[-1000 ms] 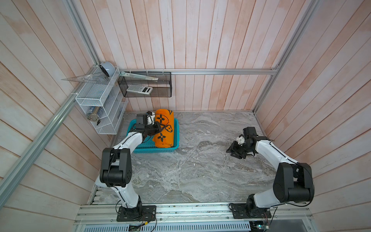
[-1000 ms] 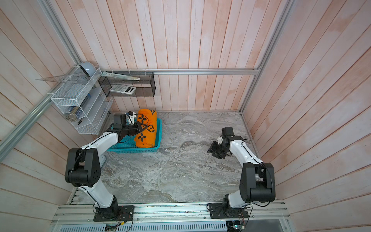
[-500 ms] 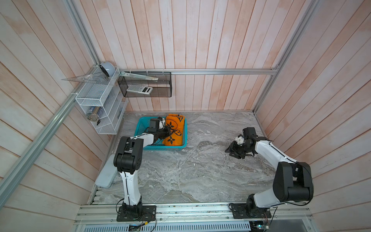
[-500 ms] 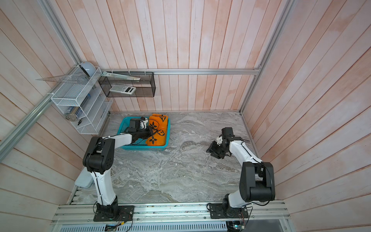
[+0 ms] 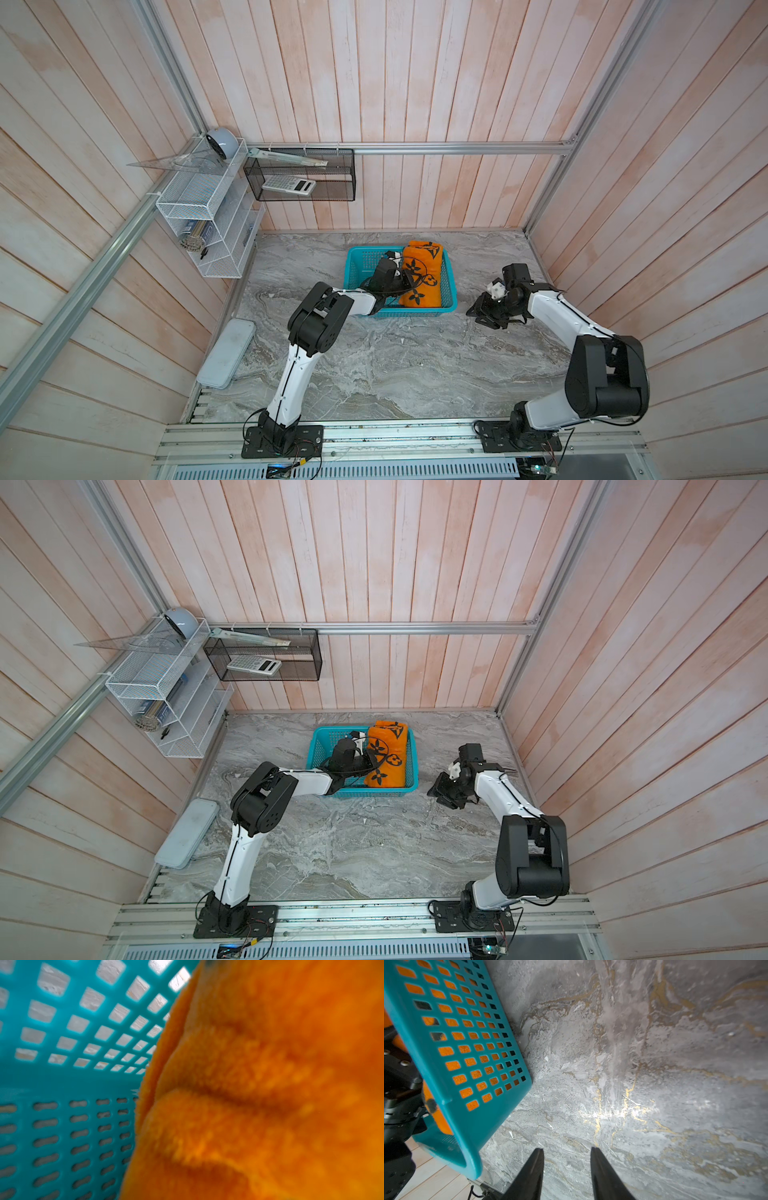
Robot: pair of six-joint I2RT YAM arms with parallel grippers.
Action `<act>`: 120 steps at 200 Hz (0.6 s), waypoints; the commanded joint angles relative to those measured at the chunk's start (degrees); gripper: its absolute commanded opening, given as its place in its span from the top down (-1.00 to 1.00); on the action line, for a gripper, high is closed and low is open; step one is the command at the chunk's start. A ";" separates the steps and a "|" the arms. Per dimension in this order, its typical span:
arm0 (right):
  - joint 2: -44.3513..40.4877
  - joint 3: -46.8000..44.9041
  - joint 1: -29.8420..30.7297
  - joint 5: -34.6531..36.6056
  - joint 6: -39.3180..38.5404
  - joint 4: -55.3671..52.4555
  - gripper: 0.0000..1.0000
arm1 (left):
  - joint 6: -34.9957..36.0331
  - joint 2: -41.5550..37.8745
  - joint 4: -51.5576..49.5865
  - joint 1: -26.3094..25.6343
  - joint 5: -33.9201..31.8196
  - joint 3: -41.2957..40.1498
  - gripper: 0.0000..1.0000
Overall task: Roll up the pillowcase
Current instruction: Move the bin to the center of the board.
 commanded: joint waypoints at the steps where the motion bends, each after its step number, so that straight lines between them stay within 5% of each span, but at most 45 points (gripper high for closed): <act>1: -1.34 -0.11 -0.90 3.10 -0.67 -1.75 0.12 | -1.42 0.53 -2.19 0.76 0.50 -0.42 0.69; 8: -0.96 0.16 -1.07 2.91 -0.58 -2.04 0.12 | -0.97 0.16 -3.31 0.78 1.27 -0.51 0.34; 38: -0.50 0.96 -1.08 2.39 -0.76 -2.81 0.11 | 3.45 -5.74 -8.00 0.91 0.24 -4.71 -0.31; 41: -0.63 0.94 -1.12 2.40 -0.69 -2.78 0.11 | 4.09 -6.36 -9.08 1.01 0.17 -4.84 -0.45; 44: -0.81 0.94 -1.12 2.42 -0.75 -2.77 0.10 | 4.81 -7.03 -10.13 1.04 0.08 -4.99 -0.88; 47: -0.97 0.92 -1.14 2.52 -0.75 -2.76 0.10 | 5.53 -7.71 -11.09 1.12 0.09 -5.14 -0.98; 120: -2.88 1.99 -1.11 3.02 -0.04 -3.04 0.09 | 13.74 -22.60 -25.39 1.00 -1.69 -5.36 -1.00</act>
